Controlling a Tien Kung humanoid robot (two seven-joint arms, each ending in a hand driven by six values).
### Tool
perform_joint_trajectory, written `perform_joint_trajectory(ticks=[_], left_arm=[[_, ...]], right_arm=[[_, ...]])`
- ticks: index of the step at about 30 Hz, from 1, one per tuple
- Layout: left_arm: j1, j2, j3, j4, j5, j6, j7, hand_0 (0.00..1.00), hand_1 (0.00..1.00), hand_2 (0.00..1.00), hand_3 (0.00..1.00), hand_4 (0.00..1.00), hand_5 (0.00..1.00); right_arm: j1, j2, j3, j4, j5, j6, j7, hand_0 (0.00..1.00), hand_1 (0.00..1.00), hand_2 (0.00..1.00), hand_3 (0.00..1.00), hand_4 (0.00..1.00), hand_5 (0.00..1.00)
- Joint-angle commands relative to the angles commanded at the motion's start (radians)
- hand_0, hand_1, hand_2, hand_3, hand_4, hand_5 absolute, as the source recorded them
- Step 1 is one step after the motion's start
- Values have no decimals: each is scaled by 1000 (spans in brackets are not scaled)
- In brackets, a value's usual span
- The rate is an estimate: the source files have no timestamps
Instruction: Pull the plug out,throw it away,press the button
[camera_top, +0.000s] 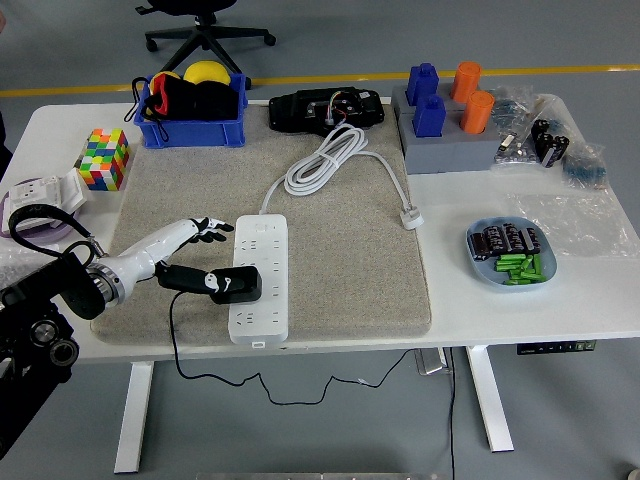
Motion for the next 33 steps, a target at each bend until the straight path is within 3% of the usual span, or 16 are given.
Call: perform_joint_trajectory(ticks=[3,4,15,16,22,23,28,29,33], left_arm=[[0,0,11,4,19,5,-7,856,860,860,896,998,287],[2,1,19,8,28,12,-15,852,828,788,779,998,2],[2,-2,59,20,57,62,-47,836,784,735,731,998,2],[2,-3,63,21,64,63,-47,747,702,646,648,973,2],[-1,-6,76,28,65,93,-65,747,702,646,648,973,2],[-3,-6,80,30,65,100,-68,675,601,547,582,952,2],[-7,-10,86,41,73,103,-61,675,601,547,582,952,2],[-7,-11,87,42,73,102,-60,450,461,475,566,906,2],[-10,-12,93,50,73,104,-60,450,461,475,566,906,2]], right_arm=[[1,1,0,0,0,0,0,704,678,663,618,713,490],[1,2,0,0,0,1,0,704,678,663,618,713,490],[1,-1,-5,0,5,0,1,704,678,663,618,713,489],[2,-1,-4,0,3,-1,0,704,678,664,618,713,489],[3,-1,-3,0,4,0,1,704,678,664,618,713,489],[3,0,-3,0,3,0,1,704,678,663,618,713,489],[4,1,-2,0,1,0,1,704,678,663,618,713,489],[4,1,-2,0,2,0,1,705,677,664,618,713,489],[2,1,0,0,-2,-1,-1,705,677,664,618,713,489]])
